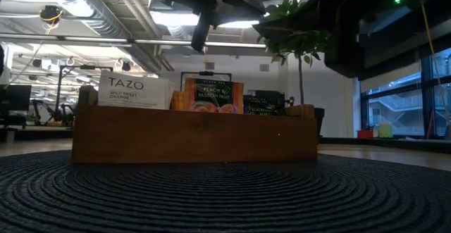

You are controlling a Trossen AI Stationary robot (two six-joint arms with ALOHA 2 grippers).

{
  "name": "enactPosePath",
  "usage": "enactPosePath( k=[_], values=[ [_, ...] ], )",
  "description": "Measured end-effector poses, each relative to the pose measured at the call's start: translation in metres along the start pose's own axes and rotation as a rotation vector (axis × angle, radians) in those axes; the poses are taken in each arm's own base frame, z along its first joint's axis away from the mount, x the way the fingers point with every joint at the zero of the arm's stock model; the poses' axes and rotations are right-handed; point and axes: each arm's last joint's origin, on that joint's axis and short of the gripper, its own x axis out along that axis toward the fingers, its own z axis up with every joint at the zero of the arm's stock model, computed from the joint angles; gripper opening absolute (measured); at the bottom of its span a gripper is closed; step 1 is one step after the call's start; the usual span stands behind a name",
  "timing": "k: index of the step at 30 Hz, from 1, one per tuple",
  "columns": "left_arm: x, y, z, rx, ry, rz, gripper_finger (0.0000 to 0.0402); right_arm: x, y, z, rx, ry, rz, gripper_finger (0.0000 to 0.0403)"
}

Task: Pick & Place Tea
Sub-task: Put the black white tea bag into the right section of the wooden organizer

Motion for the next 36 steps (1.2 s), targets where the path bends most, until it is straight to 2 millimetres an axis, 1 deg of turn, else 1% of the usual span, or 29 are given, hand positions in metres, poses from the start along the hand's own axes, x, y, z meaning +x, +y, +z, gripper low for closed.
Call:
enactPosePath(
  k=[7,11,15,20,28,36],
  values=[
    [0.002,0.005,0.001,0.010,0.028,-0.002,0.0027,0.012,0.000,-0.001,0.006,0.035,-0.006,0.0016],
    [0.002,0.004,0.000,0.007,0.049,-0.016,0.0029,0.012,0.000,0.000,0.017,0.037,-0.007,0.0016],
    [0.001,0.007,-0.003,0.032,0.083,0.008,0.0026,0.011,0.000,0.000,0.015,0.032,-0.005,0.0016],
    [0.000,0.008,-0.005,-0.059,0.119,0.021,0.0025,0.010,0.000,0.000,0.017,0.029,-0.005,0.0017],
    [0.000,0.008,-0.003,-0.140,0.088,0.041,0.0027,0.010,-0.001,0.003,0.048,0.029,-0.005,0.0017],
    [0.000,0.003,0.003,-0.202,0.026,-0.015,0.0025,0.010,-0.001,0.004,0.070,0.028,-0.006,0.0021]
  ],
)
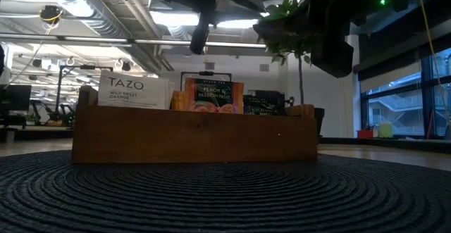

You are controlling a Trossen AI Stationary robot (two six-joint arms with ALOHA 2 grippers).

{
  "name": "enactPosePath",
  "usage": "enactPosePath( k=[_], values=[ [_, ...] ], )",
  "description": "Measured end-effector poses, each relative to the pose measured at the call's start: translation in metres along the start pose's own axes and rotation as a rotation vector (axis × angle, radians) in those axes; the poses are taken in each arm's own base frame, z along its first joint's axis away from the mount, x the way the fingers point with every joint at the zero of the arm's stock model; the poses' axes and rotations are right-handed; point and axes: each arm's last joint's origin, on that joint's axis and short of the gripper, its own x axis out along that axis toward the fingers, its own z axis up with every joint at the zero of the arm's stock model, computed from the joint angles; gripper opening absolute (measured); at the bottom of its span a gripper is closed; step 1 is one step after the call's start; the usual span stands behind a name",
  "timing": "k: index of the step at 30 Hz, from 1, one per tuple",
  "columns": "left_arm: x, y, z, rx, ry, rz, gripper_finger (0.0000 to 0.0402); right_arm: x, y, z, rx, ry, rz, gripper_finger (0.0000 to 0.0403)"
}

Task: Pick & Place Tea
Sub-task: Put the black white tea bag into the right section of the wooden organizer

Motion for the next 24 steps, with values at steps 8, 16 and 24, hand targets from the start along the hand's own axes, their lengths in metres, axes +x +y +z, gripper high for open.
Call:
enactPosePath(
  k=[8,16,24],
  values=[
    [0.0000,0.0002,-0.0002,-0.032,0.003,0.002,0.0024,-0.0049,0.0001,0.0012,0.011,-0.014,0.004,0.0025],
    [-0.0057,-0.0019,0.0000,0.047,0.083,-0.025,0.0024,-0.0063,0.0001,0.0012,-0.015,-0.018,0.005,0.0023],
    [-0.0084,0.0005,-0.0006,0.200,0.135,-0.018,0.0024,-0.0064,0.0000,0.0027,0.005,-0.018,0.005,0.0023]
  ],
)
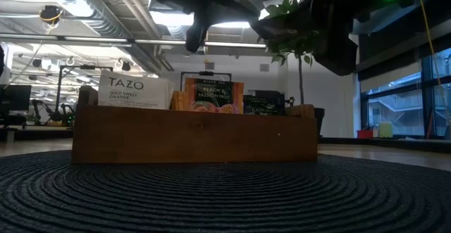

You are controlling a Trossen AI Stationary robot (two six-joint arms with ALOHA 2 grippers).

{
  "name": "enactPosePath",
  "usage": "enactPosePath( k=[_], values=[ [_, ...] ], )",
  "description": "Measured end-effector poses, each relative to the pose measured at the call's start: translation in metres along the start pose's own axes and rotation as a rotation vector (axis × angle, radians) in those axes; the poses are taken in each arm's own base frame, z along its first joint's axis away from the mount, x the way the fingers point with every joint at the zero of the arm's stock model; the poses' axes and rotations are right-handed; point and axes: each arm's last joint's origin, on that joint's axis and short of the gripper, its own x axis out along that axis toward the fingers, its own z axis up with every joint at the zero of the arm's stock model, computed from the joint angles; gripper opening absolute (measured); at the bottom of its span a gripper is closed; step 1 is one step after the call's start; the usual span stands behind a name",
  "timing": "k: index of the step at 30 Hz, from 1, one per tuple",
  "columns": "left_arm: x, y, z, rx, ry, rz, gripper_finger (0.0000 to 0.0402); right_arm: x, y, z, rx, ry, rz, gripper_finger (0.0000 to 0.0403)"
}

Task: Pick & Place Tea
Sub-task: Put the black white tea bag into the right section of the wooden organizer

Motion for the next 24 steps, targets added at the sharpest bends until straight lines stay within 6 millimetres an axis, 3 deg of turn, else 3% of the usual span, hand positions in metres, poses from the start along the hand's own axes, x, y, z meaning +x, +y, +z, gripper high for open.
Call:
enactPosePath(
  k=[8,18,24],
  values=[
    [0.0000,0.0002,0.0001,-0.045,-0.003,0.004,0.0047,0.0000,0.0006,0.0002,0.003,-0.001,0.020,0.0025],
    [-0.0002,0.0005,-0.0007,-0.184,-0.012,0.025,0.0170,0.0001,0.0006,0.0001,-0.004,-0.001,0.020,0.0025],
    [-0.0011,-0.0030,-0.0034,-0.229,-0.007,0.015,0.0207,0.0000,0.0006,0.0002,-0.018,-0.001,0.020,0.0023]
  ],
)
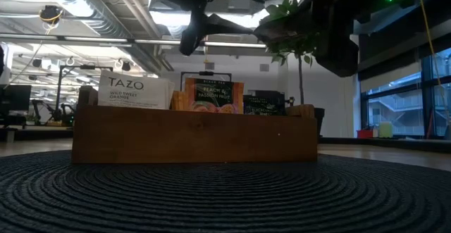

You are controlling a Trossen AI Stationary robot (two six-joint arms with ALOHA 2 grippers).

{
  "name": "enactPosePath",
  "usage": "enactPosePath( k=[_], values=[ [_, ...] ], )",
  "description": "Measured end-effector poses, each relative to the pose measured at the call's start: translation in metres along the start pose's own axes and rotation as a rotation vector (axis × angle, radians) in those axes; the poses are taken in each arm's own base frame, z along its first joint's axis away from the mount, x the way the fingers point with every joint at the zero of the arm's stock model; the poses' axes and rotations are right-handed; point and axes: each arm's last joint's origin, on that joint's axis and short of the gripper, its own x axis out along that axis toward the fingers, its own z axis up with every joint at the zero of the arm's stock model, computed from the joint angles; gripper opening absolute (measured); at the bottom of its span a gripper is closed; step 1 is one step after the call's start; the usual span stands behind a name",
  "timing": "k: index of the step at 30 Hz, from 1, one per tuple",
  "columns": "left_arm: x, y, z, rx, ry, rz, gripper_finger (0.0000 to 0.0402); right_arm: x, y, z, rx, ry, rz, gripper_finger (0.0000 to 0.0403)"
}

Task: Pick & Place Tea
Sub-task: Put the black white tea bag into the right section of the wooden organizer

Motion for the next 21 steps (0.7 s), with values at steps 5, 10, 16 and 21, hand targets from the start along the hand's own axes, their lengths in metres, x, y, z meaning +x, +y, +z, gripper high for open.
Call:
enactPosePath(
  k=[5,10,16,21],
  values=[
    [-0.0004,-0.0014,-0.0018,-0.067,0.018,-0.014,0.0209,0.0005,-0.0003,0.0000,0.000,0.002,-0.011,0.0025],
    [-0.0012,-0.0033,-0.0038,-0.058,0.004,-0.008,0.0206,0.0034,-0.0005,0.0000,0.001,0.011,-0.012,0.0024],
    [-0.0005,-0.0007,0.0004,-0.050,-0.047,0.023,0.0206,0.0006,-0.0005,0.0019,0.025,0.002,-0.010,0.0025],
    [0.0003,0.0007,0.0023,-0.052,-0.035,0.015,0.0194,-0.0050,-0.0007,0.0040,0.025,-0.013,-0.014,0.0023]
  ],
)
